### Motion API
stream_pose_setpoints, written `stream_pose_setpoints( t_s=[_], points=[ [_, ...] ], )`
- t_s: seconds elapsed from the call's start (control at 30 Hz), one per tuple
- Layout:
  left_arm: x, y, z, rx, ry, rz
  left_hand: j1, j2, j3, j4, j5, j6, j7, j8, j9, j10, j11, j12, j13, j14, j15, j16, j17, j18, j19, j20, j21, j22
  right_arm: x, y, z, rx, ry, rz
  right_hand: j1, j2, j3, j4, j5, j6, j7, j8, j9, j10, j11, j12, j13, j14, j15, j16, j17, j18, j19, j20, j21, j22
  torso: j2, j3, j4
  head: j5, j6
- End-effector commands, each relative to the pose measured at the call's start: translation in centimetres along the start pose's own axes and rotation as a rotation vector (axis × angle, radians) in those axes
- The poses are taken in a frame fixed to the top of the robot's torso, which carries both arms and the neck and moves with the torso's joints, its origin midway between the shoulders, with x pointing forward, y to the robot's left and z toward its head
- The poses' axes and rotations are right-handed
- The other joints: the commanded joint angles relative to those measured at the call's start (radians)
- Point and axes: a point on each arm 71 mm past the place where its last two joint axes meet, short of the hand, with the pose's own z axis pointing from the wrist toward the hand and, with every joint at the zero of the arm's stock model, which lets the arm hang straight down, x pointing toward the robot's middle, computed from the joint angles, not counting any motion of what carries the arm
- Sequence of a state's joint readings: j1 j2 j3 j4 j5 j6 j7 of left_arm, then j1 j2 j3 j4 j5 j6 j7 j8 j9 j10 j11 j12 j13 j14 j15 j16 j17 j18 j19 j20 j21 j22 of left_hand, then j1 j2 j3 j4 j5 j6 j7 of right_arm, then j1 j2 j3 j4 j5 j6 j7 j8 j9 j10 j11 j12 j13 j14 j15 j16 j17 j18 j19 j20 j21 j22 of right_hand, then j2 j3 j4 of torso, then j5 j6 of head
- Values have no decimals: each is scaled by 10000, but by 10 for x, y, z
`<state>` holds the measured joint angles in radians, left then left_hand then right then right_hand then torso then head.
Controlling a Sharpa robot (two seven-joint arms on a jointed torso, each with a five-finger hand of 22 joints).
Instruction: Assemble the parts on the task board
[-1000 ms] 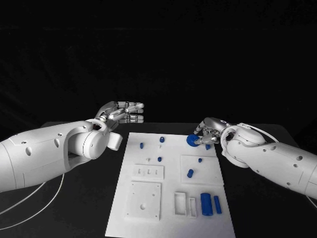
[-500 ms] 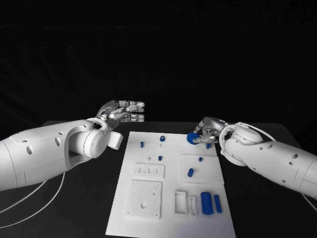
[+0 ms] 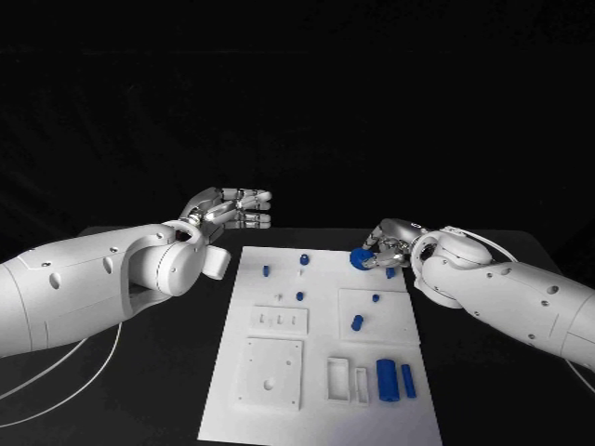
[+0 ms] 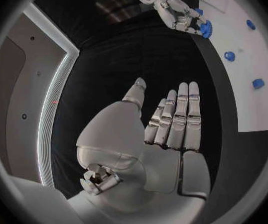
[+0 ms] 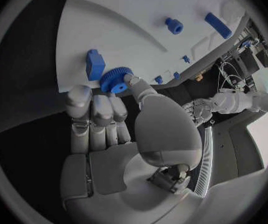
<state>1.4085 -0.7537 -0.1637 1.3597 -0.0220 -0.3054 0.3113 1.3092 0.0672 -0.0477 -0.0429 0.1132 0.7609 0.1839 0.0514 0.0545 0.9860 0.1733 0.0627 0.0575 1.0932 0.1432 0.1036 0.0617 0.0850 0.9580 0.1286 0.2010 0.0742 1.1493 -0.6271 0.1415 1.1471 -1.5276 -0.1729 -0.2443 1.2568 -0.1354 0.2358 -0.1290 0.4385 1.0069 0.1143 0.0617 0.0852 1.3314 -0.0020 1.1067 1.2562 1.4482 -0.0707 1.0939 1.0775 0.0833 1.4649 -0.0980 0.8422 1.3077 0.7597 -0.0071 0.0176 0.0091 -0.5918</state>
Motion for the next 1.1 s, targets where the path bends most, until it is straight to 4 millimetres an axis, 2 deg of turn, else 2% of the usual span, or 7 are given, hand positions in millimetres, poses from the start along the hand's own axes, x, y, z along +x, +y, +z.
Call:
stream_pose_setpoints(
  t_s=[0.03, 0.3, 0.6, 0.7, 0.73, 0.83, 1.1],
  points=[
    [3, -2, 1, 95, 175, -11, 19, -41, 7, -25, -30, 17, -9, 12, -8, -61, -5, -12, 9, -40, 19, -62, 5, -27, 0, 48, 17, -9, 10, -1, -1, 70, 757, -392, -87, -22, 169, -159, 159, 71, -17, 14, -18, -5, -7, -61, -13, 50, -16, -27, 26, 64, 439, 50, 37, 996, 7, 7, -4, 6, 0],
    [3, -2, 1, 93, 173, -9, 19, -41, 7, -25, -30, 17, -9, 12, -8, -61, -5, -12, 9, -40, 19, -62, 5, -27, 0, 48, 17, -9, 11, 1, -1, 16, 826, -614, -91, 94, -337, -158, -156, 164, -49, 18, 9, 22, -11, -34, 5, 60, -8, -9, 82, 58, 436, 60, 85, 1003, 7, 7, 0, 4, -23],
    [3, -2, 1, 89, 184, -9, 5, -43, 6, -23, -26, -37, -3, 8, -11, -69, -1, -12, 9, -37, 21, -61, 5, -27, 1, 47, 19, -9, 9, 6, -1, -4, 418, -668, -238, 207, 181, -123, -883, 623, -167, 21, 5, 121, -62, 52, 50, 86, -25, 34, 126, 19, 452, 48, 214, 1028, 0, 6, 1, -14, 14],
    [3, -2, 1, 84, 176, -7, 5, -43, 6, -23, -26, -37, -3, 8, -11, -69, -1, -12, 9, -37, 21, -61, 5, -27, 1, 47, 19, -9, 8, 9, -2, -32, 188, -604, -352, 209, 140, 120, -1360, 810, -224, 16, 8, 183, -76, 98, 82, 94, -40, 63, 142, -4, 459, 29, 275, 1035, 4, 3, 8, -29, 38],
    [3, -2, 1, 83, 172, -6, 5, -43, 6, -23, -26, -37, -3, 8, -11, -69, -1, -12, 9, -37, 21, -61, 5, -27, 1, 47, 19, -9, 7, 10, -2, -39, 141, -593, -596, 214, -54, 391, -1823, 914, -271, 25, 28, 228, -83, 136, 101, 103, -36, 82, 155, -16, 469, 32, 334, 1049, 7, 5, 7, -30, 43],
    [3, -2, 1, 78, 156, -1, -12, -39, 3, -10, -31, -81, 1, 7, -13, -71, -1, -11, 9, -36, 20, -61, 5, -25, 5, 47, 21, -8, 5, 13, -3, -87, -177, -566, -272, 166, -374, 965, -2173, 1116, -338, 15, 56, 297, -109, 153, 128, 105, -70, 115, 154, -52, 464, 4, 375, 1049, 15, 14, 1, -24, 71],
    [1, -2, 2, 90, 8, 48, -25, -37, 0, 4, -32, -114, 5, 5, -15, -74, 2, -13, 8, -33, 19, -59, 5, -26, 4, 47, 20, -9, -2, 28, -10, -554, -1114, -1119, -123, -63, 168, 1416, -3038, 1298, -387, 16, 59, 406, -125, 211, 222, 110, -100, 152, 139, -91, 477, -33, 517, 1072, -3, 15, 6, 33, 45]
  ],
)
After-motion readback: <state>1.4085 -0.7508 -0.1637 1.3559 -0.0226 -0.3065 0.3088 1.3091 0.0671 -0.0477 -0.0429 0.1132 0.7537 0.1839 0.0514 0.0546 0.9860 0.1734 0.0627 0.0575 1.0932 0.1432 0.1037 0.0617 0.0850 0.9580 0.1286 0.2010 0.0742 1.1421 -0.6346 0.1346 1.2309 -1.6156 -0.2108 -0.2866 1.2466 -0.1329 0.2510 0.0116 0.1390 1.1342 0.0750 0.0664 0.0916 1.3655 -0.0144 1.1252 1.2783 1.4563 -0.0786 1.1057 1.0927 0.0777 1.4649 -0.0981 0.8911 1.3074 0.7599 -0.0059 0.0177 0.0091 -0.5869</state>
